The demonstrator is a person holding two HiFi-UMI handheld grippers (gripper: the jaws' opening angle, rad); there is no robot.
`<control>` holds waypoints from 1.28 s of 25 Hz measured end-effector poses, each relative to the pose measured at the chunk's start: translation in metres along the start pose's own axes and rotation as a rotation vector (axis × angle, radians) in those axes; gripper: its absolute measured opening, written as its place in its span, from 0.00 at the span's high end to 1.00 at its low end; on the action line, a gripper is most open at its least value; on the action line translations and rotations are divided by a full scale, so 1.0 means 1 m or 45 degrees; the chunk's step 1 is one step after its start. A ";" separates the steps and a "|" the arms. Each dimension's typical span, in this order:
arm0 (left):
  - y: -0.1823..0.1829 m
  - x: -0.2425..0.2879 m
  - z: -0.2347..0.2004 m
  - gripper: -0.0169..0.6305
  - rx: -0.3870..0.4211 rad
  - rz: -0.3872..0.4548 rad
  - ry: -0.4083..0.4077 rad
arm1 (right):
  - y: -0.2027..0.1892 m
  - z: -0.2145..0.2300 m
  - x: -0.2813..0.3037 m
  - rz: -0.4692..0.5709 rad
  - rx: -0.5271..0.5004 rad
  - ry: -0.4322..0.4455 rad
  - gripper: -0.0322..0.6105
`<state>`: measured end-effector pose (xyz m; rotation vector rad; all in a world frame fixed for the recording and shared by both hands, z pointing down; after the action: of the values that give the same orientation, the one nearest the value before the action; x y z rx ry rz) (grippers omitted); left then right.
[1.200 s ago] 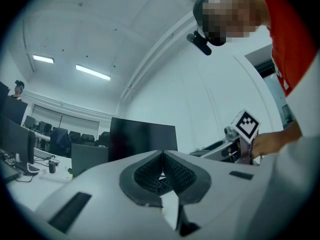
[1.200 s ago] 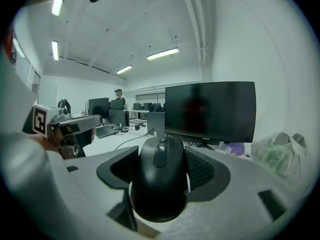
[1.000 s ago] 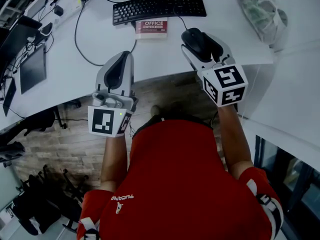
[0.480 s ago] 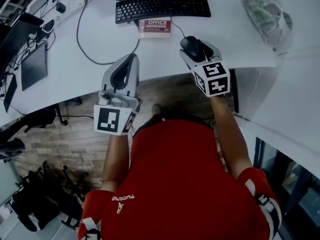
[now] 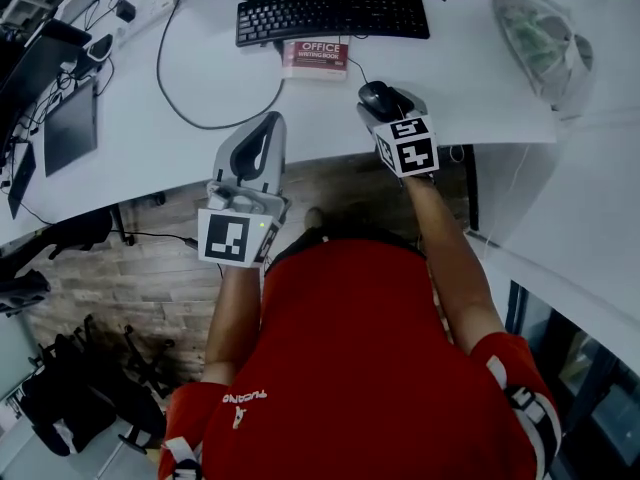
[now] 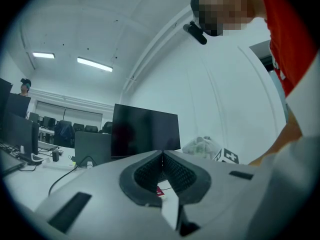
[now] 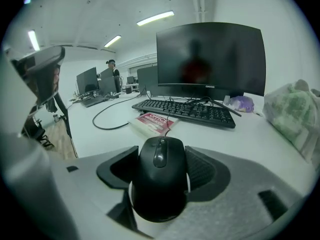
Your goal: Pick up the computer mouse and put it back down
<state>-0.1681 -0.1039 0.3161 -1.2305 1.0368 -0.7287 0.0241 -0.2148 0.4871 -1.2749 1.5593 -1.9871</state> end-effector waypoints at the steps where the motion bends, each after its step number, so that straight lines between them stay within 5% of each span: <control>1: -0.001 0.000 -0.001 0.96 0.001 -0.004 0.002 | -0.004 0.001 0.004 -0.017 -0.001 -0.001 0.50; 15: -0.007 0.000 -0.007 0.96 0.002 -0.036 0.035 | -0.029 0.000 0.028 -0.142 -0.010 0.012 0.49; 32: -0.009 0.004 0.010 0.96 -0.005 -0.031 0.001 | -0.009 0.000 0.012 -0.058 -0.095 0.054 0.39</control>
<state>-0.1565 -0.1059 0.3243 -1.2483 1.0263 -0.7463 0.0202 -0.2203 0.5011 -1.3160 1.6528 -2.0136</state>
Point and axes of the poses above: the fingertips, and each gripper's own axes: x forward along the fingers, z to its right, y out of its top, the point moved 6 cm from there along -x, backward along the fingers, and after that the axes turned 12 degrees about z, right-handed, at the moved point
